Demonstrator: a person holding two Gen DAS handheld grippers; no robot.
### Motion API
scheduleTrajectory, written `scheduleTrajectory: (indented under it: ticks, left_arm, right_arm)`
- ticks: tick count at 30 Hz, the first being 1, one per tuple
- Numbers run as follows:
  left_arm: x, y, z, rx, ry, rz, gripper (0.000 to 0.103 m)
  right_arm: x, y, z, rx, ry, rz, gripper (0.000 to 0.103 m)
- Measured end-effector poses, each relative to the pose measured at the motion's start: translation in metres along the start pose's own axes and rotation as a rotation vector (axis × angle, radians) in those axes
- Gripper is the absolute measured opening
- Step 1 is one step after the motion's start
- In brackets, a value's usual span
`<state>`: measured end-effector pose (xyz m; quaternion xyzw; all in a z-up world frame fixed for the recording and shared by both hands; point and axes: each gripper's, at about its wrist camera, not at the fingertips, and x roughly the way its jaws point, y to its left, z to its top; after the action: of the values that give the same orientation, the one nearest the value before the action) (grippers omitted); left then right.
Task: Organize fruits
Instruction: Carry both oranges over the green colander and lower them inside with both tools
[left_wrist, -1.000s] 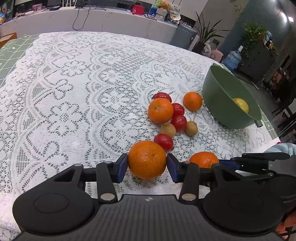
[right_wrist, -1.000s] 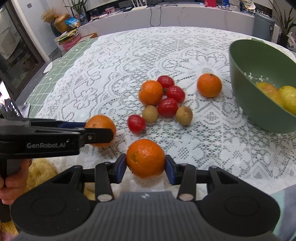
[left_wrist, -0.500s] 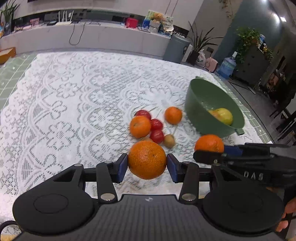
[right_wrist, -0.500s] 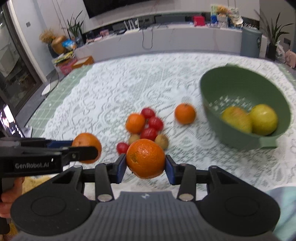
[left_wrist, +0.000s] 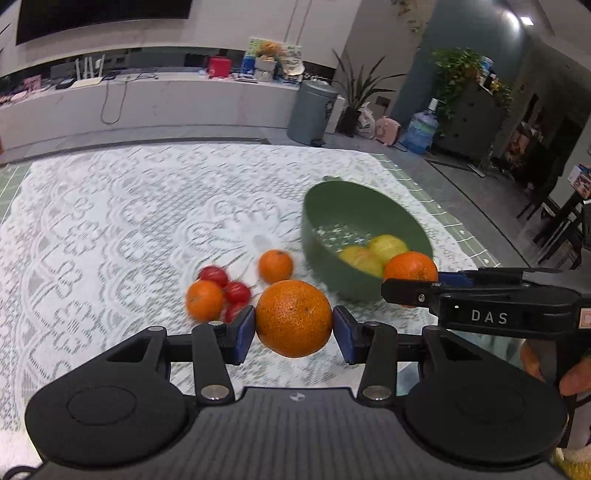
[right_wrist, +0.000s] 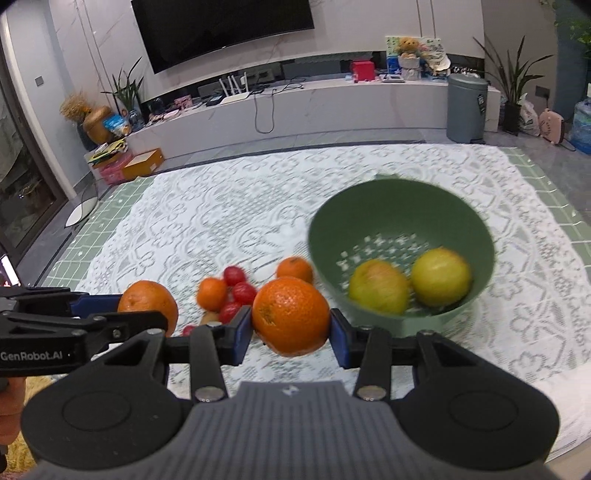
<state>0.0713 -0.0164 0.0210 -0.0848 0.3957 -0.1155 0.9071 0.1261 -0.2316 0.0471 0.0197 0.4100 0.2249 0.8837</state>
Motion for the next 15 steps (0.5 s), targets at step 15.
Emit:
scheduleTrajectory:
  ticks: [15]
  left_arm:
    - [0.03,-0.049,0.038,0.113,0.006,-0.06,0.051]
  right_arm:
    - [-0.015,-0.042,0.031,-0.027,-0.022,-0.074,0.041]
